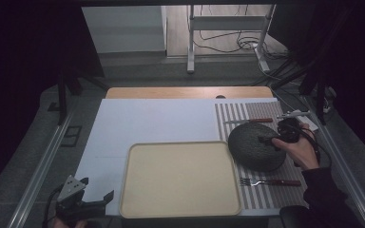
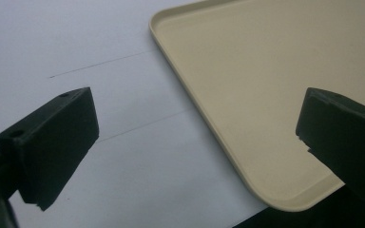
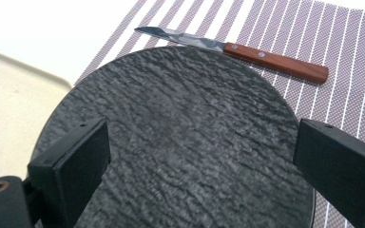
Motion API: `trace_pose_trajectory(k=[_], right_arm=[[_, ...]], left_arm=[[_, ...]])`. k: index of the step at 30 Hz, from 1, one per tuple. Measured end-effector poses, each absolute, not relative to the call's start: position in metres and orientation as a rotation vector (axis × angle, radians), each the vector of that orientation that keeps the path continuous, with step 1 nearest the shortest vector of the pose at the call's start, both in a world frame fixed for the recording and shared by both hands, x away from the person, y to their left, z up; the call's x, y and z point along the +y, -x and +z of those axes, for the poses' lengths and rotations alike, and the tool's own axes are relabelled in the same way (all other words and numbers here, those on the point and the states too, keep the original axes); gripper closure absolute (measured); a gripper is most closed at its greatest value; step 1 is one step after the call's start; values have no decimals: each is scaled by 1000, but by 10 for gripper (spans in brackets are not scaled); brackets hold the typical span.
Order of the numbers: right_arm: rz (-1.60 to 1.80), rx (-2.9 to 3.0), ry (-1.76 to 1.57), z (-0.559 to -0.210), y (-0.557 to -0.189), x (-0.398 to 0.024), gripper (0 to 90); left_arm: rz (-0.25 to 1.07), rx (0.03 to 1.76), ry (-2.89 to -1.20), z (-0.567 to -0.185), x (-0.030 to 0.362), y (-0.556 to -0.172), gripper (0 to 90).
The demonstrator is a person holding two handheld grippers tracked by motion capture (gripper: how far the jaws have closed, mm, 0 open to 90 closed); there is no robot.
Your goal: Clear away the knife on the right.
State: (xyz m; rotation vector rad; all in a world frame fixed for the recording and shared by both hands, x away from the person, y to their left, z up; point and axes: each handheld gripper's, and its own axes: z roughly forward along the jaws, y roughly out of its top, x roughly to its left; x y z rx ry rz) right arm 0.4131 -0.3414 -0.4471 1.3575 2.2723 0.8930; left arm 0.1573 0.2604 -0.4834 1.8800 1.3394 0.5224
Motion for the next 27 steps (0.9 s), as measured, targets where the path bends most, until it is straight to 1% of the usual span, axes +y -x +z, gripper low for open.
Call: trace_pose_trajectory(k=[21,27], right_arm=[[850,2277,-1408,-455,-461,-343,49],[842,2274,-1422,-458,-477,-344,65]], left_arm=[[523,1345,-1882,-483,260,-158,4],[525,1343,-1886,-484,260,-158,5]])
